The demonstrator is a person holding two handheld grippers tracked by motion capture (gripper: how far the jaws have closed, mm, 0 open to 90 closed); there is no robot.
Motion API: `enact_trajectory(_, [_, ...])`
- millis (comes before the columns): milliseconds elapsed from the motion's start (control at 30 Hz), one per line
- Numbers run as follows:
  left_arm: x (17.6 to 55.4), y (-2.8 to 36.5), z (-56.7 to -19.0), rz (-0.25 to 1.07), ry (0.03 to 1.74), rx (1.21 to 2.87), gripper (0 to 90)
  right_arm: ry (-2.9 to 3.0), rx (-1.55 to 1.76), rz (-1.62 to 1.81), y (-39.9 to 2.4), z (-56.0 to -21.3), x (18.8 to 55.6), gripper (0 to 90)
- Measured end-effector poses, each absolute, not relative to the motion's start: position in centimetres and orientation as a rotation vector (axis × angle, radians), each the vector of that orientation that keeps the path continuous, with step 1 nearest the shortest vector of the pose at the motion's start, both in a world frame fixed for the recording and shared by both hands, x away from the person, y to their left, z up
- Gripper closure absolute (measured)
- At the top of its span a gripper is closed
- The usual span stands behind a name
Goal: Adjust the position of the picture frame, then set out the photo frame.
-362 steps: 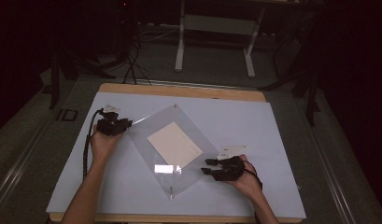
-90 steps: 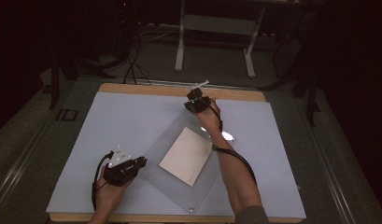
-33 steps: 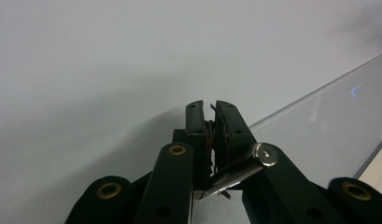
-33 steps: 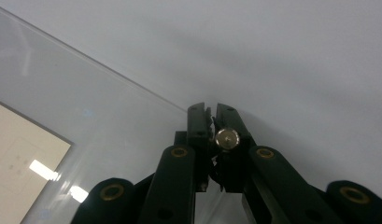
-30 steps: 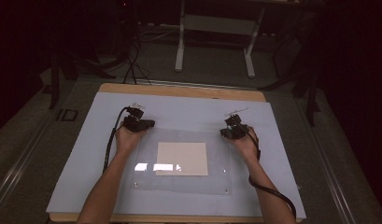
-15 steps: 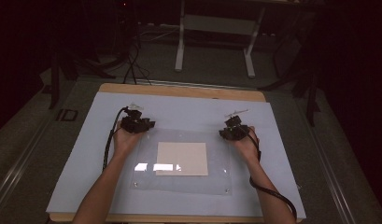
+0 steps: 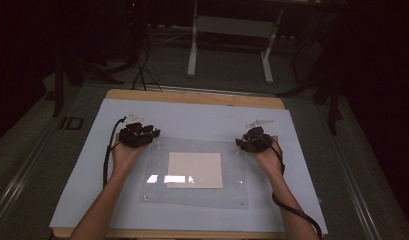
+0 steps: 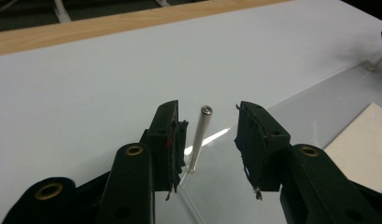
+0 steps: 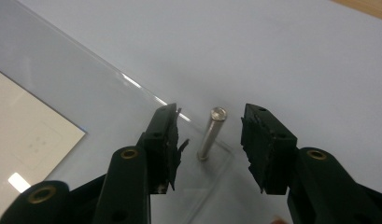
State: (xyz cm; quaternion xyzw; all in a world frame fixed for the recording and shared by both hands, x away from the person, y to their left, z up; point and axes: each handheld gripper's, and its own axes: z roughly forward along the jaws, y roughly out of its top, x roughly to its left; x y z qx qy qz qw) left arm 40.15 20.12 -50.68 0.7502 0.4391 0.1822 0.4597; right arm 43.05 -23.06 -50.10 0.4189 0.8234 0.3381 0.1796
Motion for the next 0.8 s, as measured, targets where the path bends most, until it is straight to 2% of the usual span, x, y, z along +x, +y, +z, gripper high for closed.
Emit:
enact_trajectory(167, [39.1,20.5,-50.7,0.471,1.055,1.852,59.4,2.293,1.193,1.010,-23.9,-50.1,42.5,51.7])
enact_trajectory(367, [38.5,21.1,-51.1,0.478,1.056,1.831,59.4,2.265,1.158,1.067,-24.8,-50.4,41.7,53.1])
enact_trajectory(533, [38.7,21.3,-51.9,0.462,1.074,1.834,59.7,2.247,1.171,1.095,-25.1,-50.7,41.6,61.1])
enact_trajectory(567, [38.8,21.3,-52.0,0.456,1.070,1.836,62.5,2.232,1.169,1.099,-25.2,-50.9,41.6,67.0])
enact_trajectory(667, [39.0,21.1,-52.4,0.473,1.071,1.866,69.4,2.231,1.138,1.124,-25.0,-51.0,41.4,76.0])
enact_trajectory(800, [39.2,20.9,-52.8,0.466,1.076,1.863,73.5,2.215,1.124,1.117,-24.4,-51.1,41.4,79.6])
